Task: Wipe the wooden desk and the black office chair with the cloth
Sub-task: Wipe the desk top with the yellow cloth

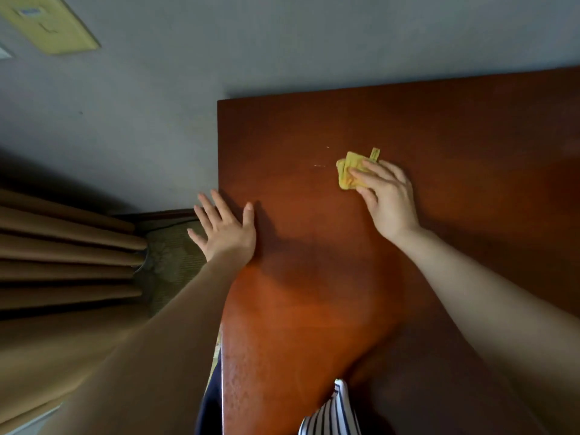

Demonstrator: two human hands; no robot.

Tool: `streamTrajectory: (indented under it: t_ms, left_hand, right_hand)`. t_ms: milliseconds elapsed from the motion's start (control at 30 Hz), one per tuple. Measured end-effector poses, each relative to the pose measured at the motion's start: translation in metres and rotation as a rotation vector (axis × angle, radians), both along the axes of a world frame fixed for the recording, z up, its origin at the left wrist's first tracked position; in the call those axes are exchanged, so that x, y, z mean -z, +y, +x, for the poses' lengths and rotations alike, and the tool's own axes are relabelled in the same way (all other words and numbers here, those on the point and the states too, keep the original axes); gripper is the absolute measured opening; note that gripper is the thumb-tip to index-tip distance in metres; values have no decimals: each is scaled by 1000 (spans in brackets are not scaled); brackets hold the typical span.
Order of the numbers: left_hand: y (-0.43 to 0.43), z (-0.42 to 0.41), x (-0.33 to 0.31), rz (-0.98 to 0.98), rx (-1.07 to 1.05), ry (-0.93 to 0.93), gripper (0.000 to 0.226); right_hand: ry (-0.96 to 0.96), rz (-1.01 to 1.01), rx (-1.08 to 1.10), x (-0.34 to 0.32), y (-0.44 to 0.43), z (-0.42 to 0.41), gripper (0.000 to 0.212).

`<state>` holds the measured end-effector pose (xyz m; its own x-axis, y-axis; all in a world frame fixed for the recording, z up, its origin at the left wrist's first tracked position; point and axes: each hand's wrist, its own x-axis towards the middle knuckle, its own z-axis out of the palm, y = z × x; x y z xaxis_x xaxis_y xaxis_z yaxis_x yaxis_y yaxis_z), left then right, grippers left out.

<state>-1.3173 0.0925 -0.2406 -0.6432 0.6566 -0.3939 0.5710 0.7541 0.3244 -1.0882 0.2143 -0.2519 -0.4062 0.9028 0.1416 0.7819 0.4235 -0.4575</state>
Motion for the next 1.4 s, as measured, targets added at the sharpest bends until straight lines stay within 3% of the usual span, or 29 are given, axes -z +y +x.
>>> streamTrajectory:
  t_ms: [167, 400, 700, 867, 1067, 1400]
  left_hand:
    - [-10, -1, 15, 212, 55, 73, 79]
    - [-7, -3, 21, 237, 70, 138, 89]
    - [-6, -5, 24, 261, 65, 135, 86]
    - [-4, -4, 24, 282, 70, 134, 86]
    - [-4, -3, 25, 286, 69, 127, 85]
    - [-5, -3, 25, 273, 87, 133, 84]
  right_hand:
    - [-65, -58, 97, -3, 42, -40, 40]
    - [-37, -124, 268, -4, 63, -103, 38]
    - [17, -6, -69, 5, -33, -80, 38]
    - [16, 28, -414, 11, -96, -28, 32]
    - [-78, 91, -670, 14, -56, -1, 35]
    - [-43, 5, -258, 8, 85, -53, 41]
